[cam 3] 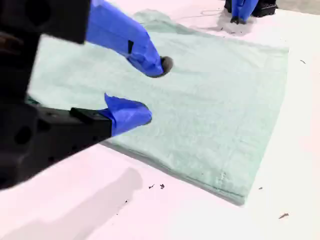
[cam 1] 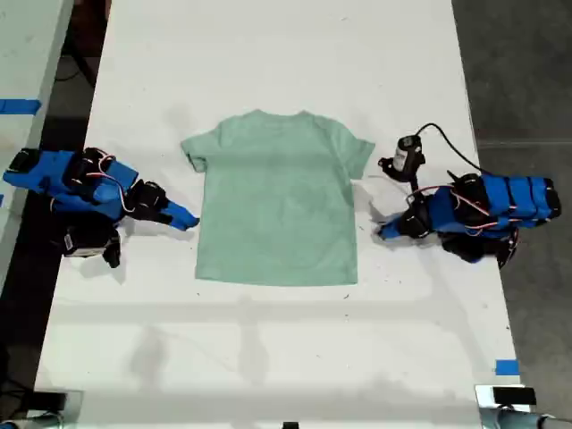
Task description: Fold t shirt
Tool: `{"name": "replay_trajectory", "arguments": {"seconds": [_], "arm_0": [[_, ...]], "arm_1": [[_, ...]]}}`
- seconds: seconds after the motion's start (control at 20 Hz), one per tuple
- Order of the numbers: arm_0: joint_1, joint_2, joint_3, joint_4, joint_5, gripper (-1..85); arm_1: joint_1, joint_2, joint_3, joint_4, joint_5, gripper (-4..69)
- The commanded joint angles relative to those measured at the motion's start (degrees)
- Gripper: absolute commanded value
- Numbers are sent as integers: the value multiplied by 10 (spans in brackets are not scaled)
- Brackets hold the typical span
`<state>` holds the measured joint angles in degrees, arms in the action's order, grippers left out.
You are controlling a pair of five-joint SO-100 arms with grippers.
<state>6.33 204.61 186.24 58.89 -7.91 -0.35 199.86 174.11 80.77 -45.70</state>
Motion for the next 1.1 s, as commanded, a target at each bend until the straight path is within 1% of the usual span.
{"name": "replay_trajectory", "arguments": {"seconds": [0.0,0.05,0.1,0.15,0.2,0.25,0.3,0.35,0.4,0.45,0.5,0.55,0.6,0.65,0.7,0.75,0.8,0.85,0.9,1.0,1.05], "arm_0": [[-34,6,25,-6,46,121],[-28,6,25,-6,46,121],[-22,6,25,-6,46,121],[-19,6,25,-6,49,132],[-38,8,25,-6,55,57],[-63,8,25,-6,65,-3],[-80,8,25,-6,65,-3],[-105,8,25,-6,65,-3],[-134,8,25,-6,65,-3],[-164,8,25,-7,66,-3],[-185,8,25,-7,83,-3],[-207,8,25,-7,91,-3],[-245,8,25,-6,95,-3],[-279,8,25,-6,95,-3],[-317,8,25,-6,95,-3],[-349,8,25,-6,101,-3],[-372,8,25,-7,114,-3],[-378,8,25,-7,122,-3],[-372,8,25,-7,125,-3],[-355,8,25,-7,132,-3],[-345,8,25,-7,132,-3]], "arm_1": [[15,6,27,-15,4,39],[25,6,27,-15,24,39],[35,6,27,-15,67,39],[47,6,27,-15,142,39],[53,6,27,-15,196,42],[52,6,27,-15,289,43],[48,7,27,-16,428,52],[29,8,25,-19,535,45],[4,8,22,-22,574,22],[-17,8,27,-28,520,33],[1,8,16,-60,443,44],[24,8,4,-113,373,42],[48,6,-11,-151,339,45],[93,-23,-49,-144,339,70],[133,-116,-120,-141,317,93],[166,-263,-218,-140,286,130],[206,-425,-329,-122,243,180],[250,-548,-425,-102,206,218],[304,-614,-479,-102,179,248],[429,-648,-489,-152,148,258],[488,-649,-467,-196,138,253]]}}
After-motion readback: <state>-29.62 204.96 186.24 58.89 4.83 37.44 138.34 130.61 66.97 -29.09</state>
